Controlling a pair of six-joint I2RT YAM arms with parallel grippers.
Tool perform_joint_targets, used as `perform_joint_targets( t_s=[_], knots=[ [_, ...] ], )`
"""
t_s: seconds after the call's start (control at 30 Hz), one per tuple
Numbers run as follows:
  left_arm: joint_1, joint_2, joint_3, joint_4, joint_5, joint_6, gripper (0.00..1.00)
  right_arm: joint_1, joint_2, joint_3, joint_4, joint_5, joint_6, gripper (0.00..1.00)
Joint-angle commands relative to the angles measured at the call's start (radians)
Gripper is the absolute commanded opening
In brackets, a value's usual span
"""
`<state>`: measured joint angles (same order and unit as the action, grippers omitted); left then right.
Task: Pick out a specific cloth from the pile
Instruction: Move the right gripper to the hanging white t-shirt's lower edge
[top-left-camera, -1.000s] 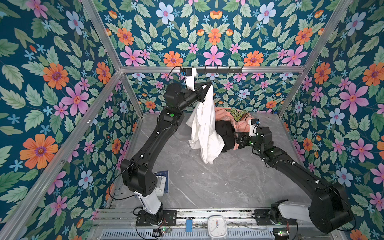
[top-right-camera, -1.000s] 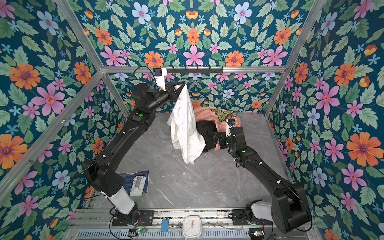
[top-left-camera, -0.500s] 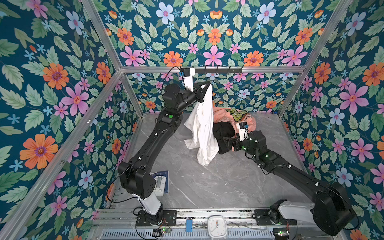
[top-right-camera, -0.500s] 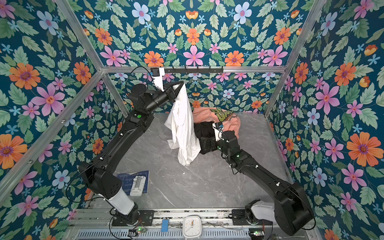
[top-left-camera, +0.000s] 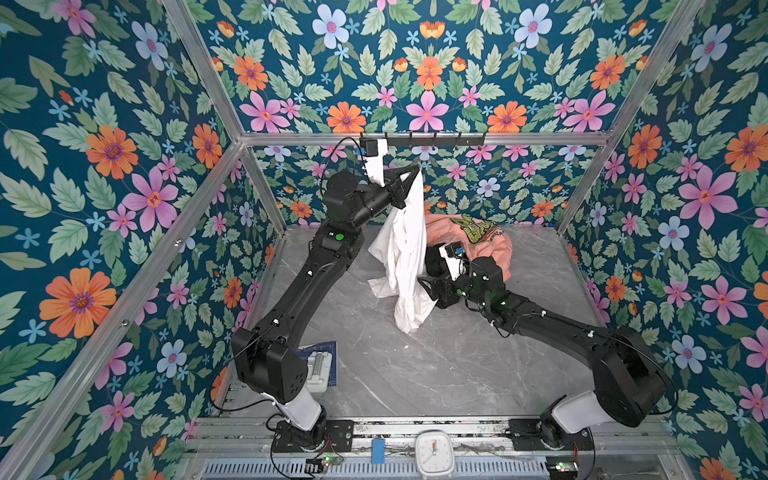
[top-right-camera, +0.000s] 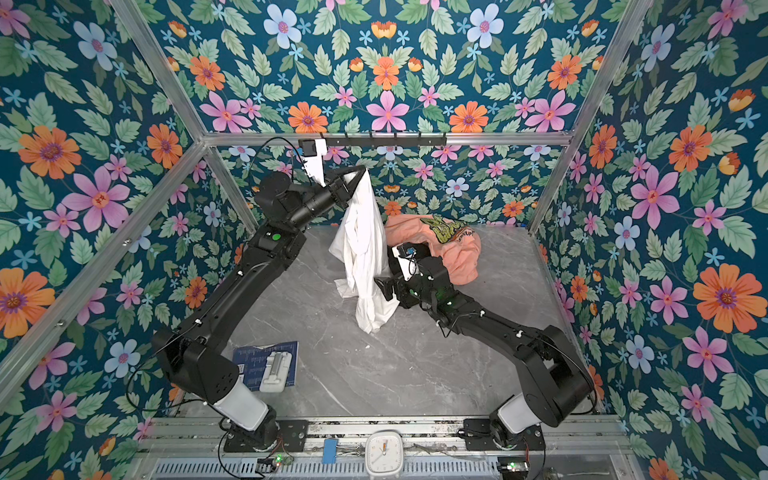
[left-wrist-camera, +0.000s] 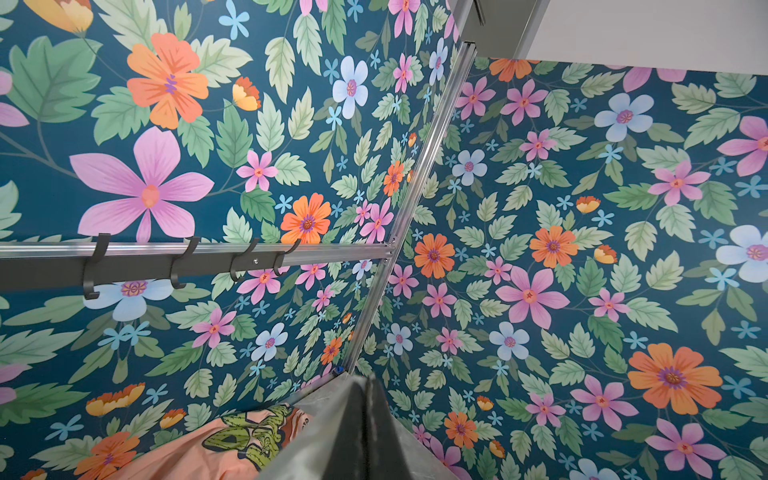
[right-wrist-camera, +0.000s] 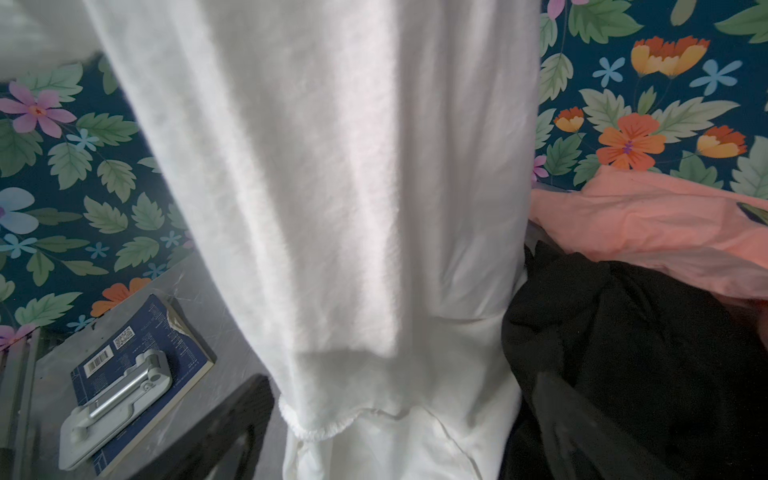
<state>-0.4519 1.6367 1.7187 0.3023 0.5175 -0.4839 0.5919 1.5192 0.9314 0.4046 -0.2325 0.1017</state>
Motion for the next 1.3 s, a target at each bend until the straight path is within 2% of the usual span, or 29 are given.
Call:
perform_joint_targets(
  t_s=[0.0, 0.3, 0.5, 0.67, 0.8, 1.0, 1.2, 1.27],
  knots=[
    [0.001, -0.011, -0.004, 0.064, -0.002, 0.002, 0.0, 0.002, 0.034, 0.024, 0.066, -0.046, -0.01, 0.99],
    [0.001, -0.015, -0.008, 0.063, -0.002, 0.005, 0.0, 0.002, 0.13, 0.057, 0.16, -0.059, -0.003, 0.97],
    [0.001, -0.028, -0.024, 0.06, -0.013, 0.014, 0.0, 0.003, 0.2, 0.015, 0.33, -0.121, -0.007, 0.71],
    [0.001, -0.032, -0.031, 0.057, -0.015, 0.021, 0.0, 0.005, 0.205, 0.017, 0.332, -0.122, -0.003, 0.48],
    [0.001, -0.037, -0.039, 0.054, -0.019, 0.027, 0.0, 0.007, 0.191, 0.008, 0.338, -0.114, -0.005, 0.34],
    [0.001, -0.05, -0.057, 0.053, -0.037, 0.04, 0.0, 0.008, 0.149, 0.0, 0.314, -0.108, -0.01, 0.15],
    [0.001, -0.054, -0.059, 0.025, -0.109, 0.065, 0.0, 0.011, 0.07, 0.003, 0.274, -0.067, -0.018, 0.01],
    [0.001, -0.056, -0.059, 0.014, -0.128, 0.07, 0.0, 0.013, 0.048, 0.001, 0.262, -0.057, -0.029, 0.0]
  ],
)
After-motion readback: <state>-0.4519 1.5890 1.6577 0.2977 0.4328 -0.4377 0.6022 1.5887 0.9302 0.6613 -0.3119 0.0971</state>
